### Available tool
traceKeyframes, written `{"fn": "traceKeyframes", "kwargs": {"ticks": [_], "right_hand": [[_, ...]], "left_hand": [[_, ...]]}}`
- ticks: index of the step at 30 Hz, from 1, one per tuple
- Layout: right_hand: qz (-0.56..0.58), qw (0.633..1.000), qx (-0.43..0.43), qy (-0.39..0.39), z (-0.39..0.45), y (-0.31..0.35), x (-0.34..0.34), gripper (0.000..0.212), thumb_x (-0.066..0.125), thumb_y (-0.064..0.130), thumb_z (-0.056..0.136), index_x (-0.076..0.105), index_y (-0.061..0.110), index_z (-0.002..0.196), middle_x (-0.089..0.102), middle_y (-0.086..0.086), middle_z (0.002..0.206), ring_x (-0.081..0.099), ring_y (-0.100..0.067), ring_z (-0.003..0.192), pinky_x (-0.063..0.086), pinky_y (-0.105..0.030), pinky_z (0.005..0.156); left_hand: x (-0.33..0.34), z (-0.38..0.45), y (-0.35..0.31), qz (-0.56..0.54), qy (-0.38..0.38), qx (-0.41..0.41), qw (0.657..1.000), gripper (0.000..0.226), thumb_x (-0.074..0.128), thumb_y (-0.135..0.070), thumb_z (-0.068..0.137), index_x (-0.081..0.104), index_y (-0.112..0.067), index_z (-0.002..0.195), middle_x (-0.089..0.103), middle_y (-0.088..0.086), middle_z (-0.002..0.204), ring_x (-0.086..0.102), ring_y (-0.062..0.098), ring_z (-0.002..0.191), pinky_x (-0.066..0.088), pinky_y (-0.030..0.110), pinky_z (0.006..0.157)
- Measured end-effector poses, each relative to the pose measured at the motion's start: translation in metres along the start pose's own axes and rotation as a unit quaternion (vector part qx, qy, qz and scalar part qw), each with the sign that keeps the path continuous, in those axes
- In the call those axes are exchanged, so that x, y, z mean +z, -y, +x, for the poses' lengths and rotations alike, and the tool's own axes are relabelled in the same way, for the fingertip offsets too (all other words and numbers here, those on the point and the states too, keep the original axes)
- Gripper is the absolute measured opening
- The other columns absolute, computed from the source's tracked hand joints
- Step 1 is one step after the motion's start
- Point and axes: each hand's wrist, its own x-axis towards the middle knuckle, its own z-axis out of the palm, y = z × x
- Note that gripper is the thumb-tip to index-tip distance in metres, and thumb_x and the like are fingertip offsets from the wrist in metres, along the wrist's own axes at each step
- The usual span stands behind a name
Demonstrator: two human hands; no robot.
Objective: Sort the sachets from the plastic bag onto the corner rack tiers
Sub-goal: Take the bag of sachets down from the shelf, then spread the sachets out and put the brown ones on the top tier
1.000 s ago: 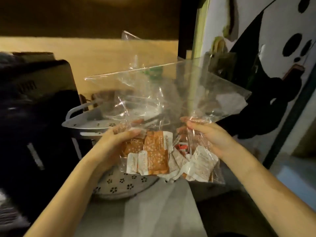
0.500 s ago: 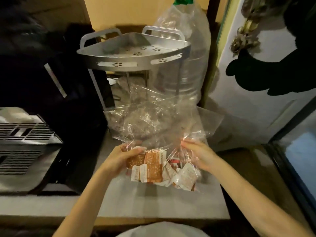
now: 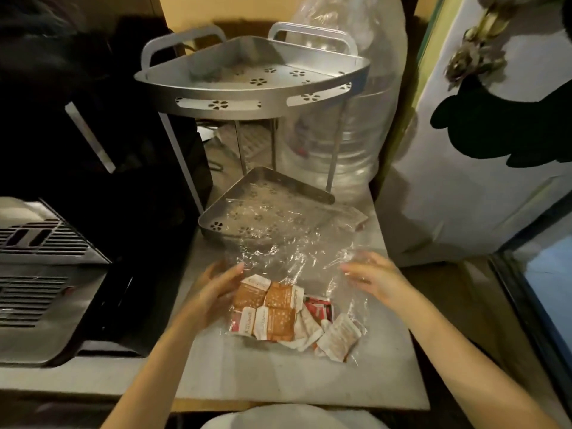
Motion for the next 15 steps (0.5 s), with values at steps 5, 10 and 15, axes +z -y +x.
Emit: {"fn": "traceKeyframes", "kwargs": {"ticks": [5,10,15], "right_hand": [[-0.182,0.971,-0.126,-0.085,0.011,0.037,-0.003,0.105,0.084,0.013,0.062,0.018,0.012,0.144,0.034,-0.007,0.144,0.037,-0.025,0.131,0.036,-0.035,0.104],[-0.436,0.871,-0.218,-0.057,0.022,0.071,0.011,0.102,0.082,0.025,0.064,0.022,0.012,0.145,0.022,-0.012,0.152,0.013,-0.027,0.141,0.019,-0.039,0.114],[-0.478,0.853,-0.195,0.078,0.041,0.102,0.044,0.093,0.08,0.034,0.064,0.031,0.018,0.141,0.039,-0.003,0.146,0.039,-0.02,0.131,0.033,-0.033,0.109]], "left_hand": [[0.001,0.011,-0.012,-0.001,-0.023,-0.006,1.0,0.087,0.082,-0.053,0.054,0.042,-0.031,0.128,0.058,0.007,0.124,0.062,0.027,0.106,0.051,0.049,0.09],[0.016,0.023,-0.024,-0.06,-0.032,0.024,0.997,0.043,0.076,-0.025,0.073,0.057,-0.02,0.111,0.067,0.008,0.094,0.067,0.017,0.068,0.053,0.032,0.056],[0.021,0.036,-0.031,-0.034,-0.055,0.04,0.997,0.029,0.062,0.002,0.08,0.057,-0.003,0.108,0.067,0.01,0.082,0.068,0.01,0.054,0.049,0.017,0.044]]}}
